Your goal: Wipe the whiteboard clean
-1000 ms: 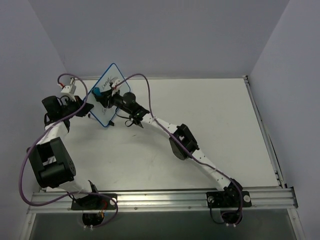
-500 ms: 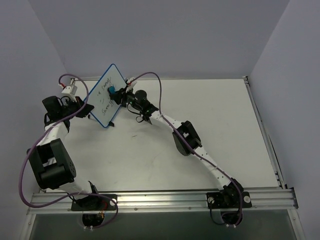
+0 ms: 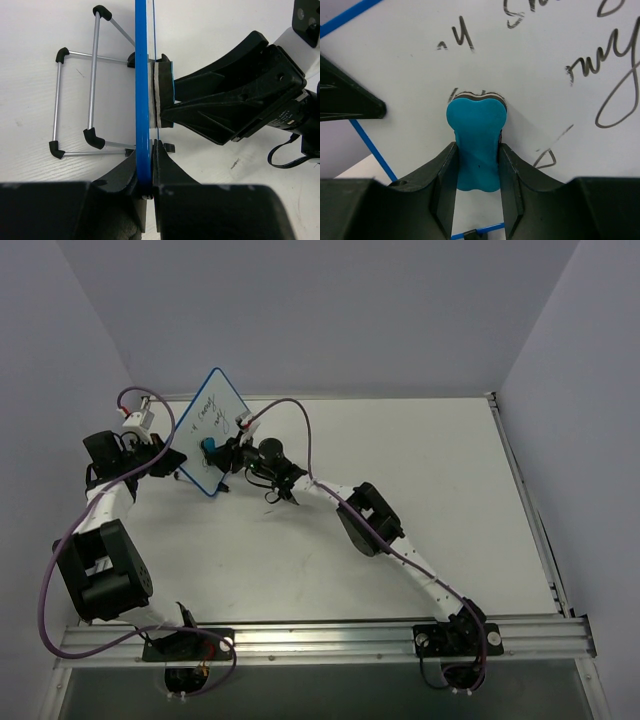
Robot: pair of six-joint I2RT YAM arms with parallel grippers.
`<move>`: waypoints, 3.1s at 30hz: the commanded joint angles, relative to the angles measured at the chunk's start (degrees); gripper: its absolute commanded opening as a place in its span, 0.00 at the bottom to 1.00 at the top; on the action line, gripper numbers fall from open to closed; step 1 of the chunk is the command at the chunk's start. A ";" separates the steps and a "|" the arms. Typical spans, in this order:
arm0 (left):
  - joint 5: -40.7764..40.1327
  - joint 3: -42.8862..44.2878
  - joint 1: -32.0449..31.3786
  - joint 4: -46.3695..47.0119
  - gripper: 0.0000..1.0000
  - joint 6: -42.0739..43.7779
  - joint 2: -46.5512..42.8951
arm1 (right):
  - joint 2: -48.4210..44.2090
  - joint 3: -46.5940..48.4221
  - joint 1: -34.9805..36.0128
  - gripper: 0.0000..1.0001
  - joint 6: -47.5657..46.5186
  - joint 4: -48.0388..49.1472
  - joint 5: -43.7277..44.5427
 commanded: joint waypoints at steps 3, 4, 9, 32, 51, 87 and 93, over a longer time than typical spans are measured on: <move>-0.36 -1.53 -2.21 -12.57 0.02 5.51 3.64 | -4.60 -1.00 4.26 0.00 2.15 7.90 -3.50; -0.19 -1.36 -2.21 -12.65 0.02 5.51 3.73 | -4.78 -1.17 4.35 0.00 2.15 8.17 -2.88; -0.27 -0.56 -2.56 -13.44 0.02 5.43 4.52 | -0.50 8.79 3.65 0.00 1.10 2.91 0.11; -5.11 9.37 -1.77 -33.22 0.02 5.08 6.73 | -17.95 -24.28 -7.42 0.00 7.51 21.09 1.87; -6.86 9.18 -1.77 -31.45 0.02 2.96 1.53 | -31.23 -40.54 -9.18 0.00 1.19 17.05 1.78; 3.25 15.78 -12.05 -43.33 0.02 9.91 10.06 | -45.39 -54.88 -10.86 0.00 -3.82 12.04 3.19; -0.09 17.80 -14.95 -45.35 0.02 11.58 11.73 | -41.27 -51.10 -7.70 0.00 -6.37 10.38 0.91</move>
